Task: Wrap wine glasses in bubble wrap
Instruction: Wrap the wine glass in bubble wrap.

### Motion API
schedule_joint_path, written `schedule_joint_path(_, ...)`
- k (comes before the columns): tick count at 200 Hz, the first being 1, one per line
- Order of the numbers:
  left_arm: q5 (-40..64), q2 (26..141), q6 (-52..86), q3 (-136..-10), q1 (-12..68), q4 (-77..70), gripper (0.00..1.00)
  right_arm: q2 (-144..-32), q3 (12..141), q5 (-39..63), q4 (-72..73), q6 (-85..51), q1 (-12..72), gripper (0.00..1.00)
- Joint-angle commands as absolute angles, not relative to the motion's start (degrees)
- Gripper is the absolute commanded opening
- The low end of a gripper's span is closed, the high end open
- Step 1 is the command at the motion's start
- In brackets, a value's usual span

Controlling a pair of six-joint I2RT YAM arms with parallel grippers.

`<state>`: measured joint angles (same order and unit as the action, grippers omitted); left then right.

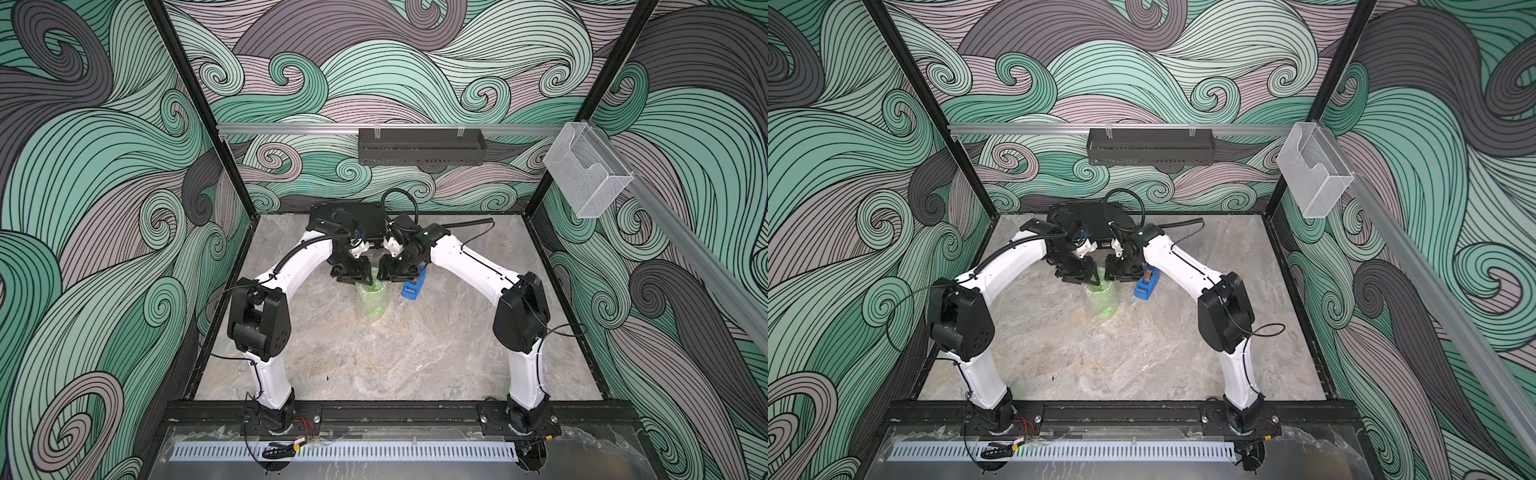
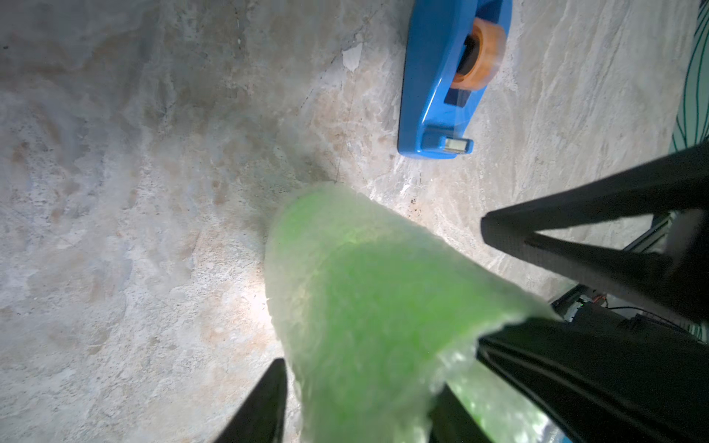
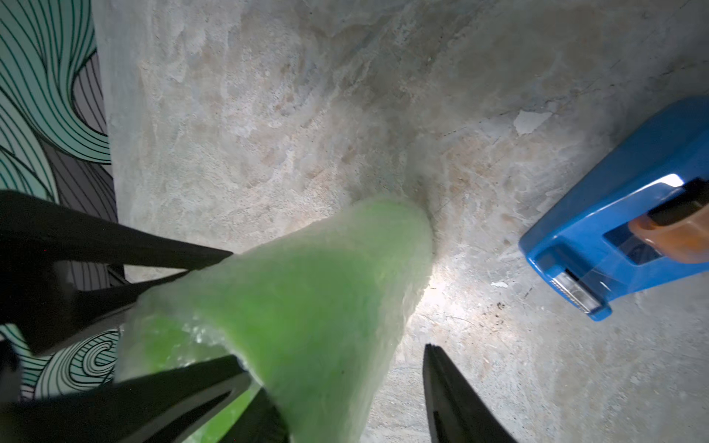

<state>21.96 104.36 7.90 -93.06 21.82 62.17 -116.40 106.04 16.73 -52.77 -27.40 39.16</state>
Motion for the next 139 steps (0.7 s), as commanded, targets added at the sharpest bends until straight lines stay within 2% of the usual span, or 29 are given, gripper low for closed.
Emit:
schedule_joint_path(1,24.26,99.65,6.82,-96.99,21.89,63.95,0.63,-117.69,106.27,11.56,-56.11,-25.49,39.42,0.5)
schedule_joint_path(36,25.57,94.46,5.35,-99.39,21.64,65.5,0.76,-116.79,108.45,9.34,-57.58,-24.92,40.02,0.51)
schedule_joint_path(57,21.94,91.52,4.76,-98.6,19.62,65.43,0.8,-115.27,110.21,8.91,-58.76,-24.63,40.84,0.6)
schedule_joint_path(86,13.48,89.44,1.49,-95.88,12.52,61.85,0.98,-111.41,111.13,9.35,-59.13,-24.98,41.05,0.65)
schedule_joint_path(118,6.2,86.73,-0.81,-81.94,4.75,44.92,0.99,-105.82,111.83,9.93,-59.06,-24.25,39.91,0.7)
schedule_joint_path(139,4.17,85.73,-1.48,-70.47,2.05,30.95,0.99,-100.91,110.24,9.7,-58.97,-22.69,36.91,0.78)
